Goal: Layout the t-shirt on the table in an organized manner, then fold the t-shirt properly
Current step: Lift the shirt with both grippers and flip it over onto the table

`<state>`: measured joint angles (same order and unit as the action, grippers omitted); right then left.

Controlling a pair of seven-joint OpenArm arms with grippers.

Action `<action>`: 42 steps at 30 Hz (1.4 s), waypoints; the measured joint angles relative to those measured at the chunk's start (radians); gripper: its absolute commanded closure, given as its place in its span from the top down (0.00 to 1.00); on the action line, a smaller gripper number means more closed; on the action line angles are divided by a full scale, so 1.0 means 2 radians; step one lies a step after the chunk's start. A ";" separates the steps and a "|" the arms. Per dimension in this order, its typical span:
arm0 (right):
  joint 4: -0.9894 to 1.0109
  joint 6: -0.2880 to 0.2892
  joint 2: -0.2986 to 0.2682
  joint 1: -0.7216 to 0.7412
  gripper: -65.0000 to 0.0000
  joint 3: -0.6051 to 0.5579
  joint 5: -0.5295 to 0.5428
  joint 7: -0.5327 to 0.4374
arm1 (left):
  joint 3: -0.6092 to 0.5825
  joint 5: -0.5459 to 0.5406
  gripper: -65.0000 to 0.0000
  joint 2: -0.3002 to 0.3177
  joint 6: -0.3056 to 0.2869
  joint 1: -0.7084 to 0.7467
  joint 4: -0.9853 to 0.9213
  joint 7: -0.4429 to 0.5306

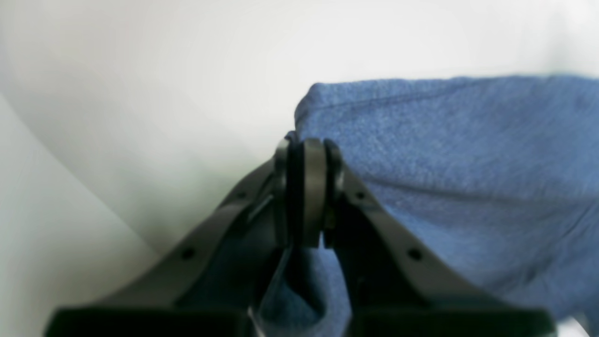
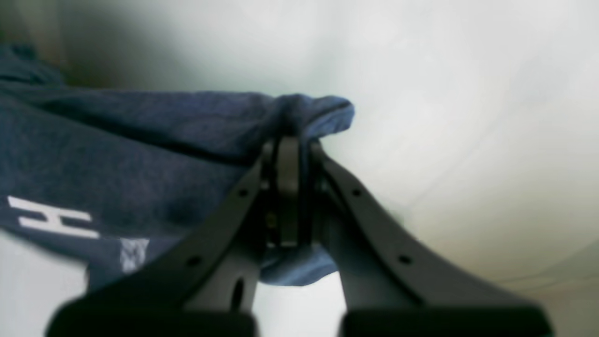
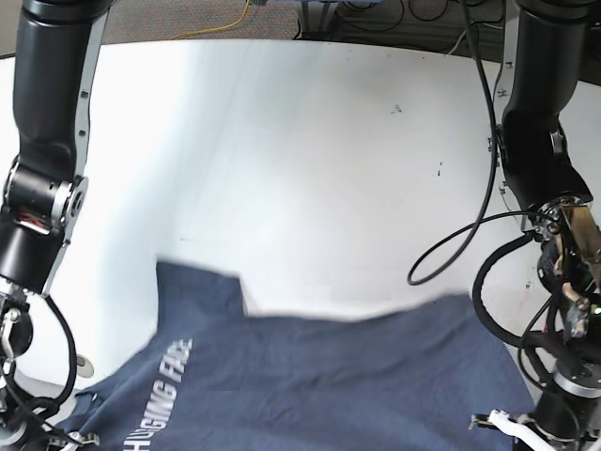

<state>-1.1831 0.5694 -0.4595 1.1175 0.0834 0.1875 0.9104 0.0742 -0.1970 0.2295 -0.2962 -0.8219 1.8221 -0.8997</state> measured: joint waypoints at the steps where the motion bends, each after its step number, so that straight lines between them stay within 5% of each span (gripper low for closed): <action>1: -0.009 0.000 -0.002 0.000 0.00 0.000 0.002 0.006 | 0.000 -0.002 0.00 0.003 0.000 -0.004 0.007 -0.006; 10: -0.149 0.003 -0.007 -0.065 0.00 0.031 0.011 0.088 | 0.008 -0.039 0.00 0.023 0.001 -0.008 0.031 -0.062; 17: -0.291 0.003 -0.004 -0.206 0.00 0.083 0.011 0.152 | 0.043 -0.082 0.00 0.022 0.000 0.108 0.038 -0.079; 27: -0.377 0.001 0.035 -0.418 0.00 0.143 0.010 0.150 | 0.064 -0.126 0.00 0.019 0.003 0.300 0.035 -0.079; 42: -0.377 0.002 0.089 -0.587 0.00 0.160 0.008 0.096 | 0.063 -0.126 0.00 -0.012 0.003 0.476 0.034 -0.074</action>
<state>-1.9373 0.5735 -0.2813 -0.0570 0.4038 0.2028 1.1019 0.2005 -0.4500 0.2062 -0.2893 0.1295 1.8900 -1.0473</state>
